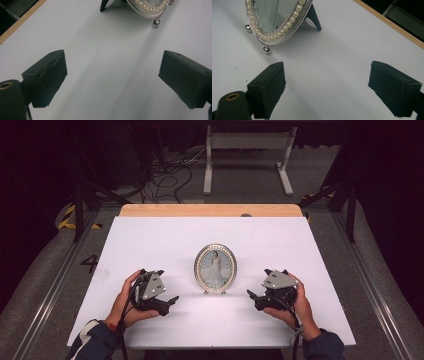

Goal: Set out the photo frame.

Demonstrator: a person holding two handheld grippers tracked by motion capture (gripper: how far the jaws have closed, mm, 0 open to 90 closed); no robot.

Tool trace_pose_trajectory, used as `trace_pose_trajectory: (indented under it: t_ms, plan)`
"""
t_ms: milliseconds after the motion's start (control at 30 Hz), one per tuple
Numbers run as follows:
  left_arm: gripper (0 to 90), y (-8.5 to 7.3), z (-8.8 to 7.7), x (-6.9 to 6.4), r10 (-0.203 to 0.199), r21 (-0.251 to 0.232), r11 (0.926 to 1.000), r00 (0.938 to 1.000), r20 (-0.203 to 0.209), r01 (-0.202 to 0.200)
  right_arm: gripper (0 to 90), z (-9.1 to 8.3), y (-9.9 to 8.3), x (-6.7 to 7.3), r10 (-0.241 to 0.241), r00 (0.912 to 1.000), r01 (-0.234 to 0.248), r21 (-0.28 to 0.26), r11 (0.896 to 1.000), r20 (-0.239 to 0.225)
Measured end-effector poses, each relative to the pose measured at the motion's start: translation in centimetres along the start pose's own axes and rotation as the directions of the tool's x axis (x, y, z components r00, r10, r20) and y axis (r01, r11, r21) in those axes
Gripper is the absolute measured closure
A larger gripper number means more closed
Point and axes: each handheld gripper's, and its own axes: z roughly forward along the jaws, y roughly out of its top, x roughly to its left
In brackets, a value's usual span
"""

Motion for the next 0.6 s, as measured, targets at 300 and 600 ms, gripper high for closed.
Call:
trace_pose_trajectory:
  t_ms: [300,600]
  plan:
    - [8.2,-1.1,-0.7,0.3,-0.008,0.009,0.9999,0.9999,-0.009,0.008,13.0,-0.5,-0.8,-0.4,0.010,0.9998,-0.010,0.006,1.000,0.016]
    - [8.1,-2.5,-1.5,0.7,-0.030,0.024,0.9992,0.9990,-0.034,0.031,12.7,-1.1,-1.9,-0.7,0.021,0.9993,-0.021,0.007,1.000,0.030]
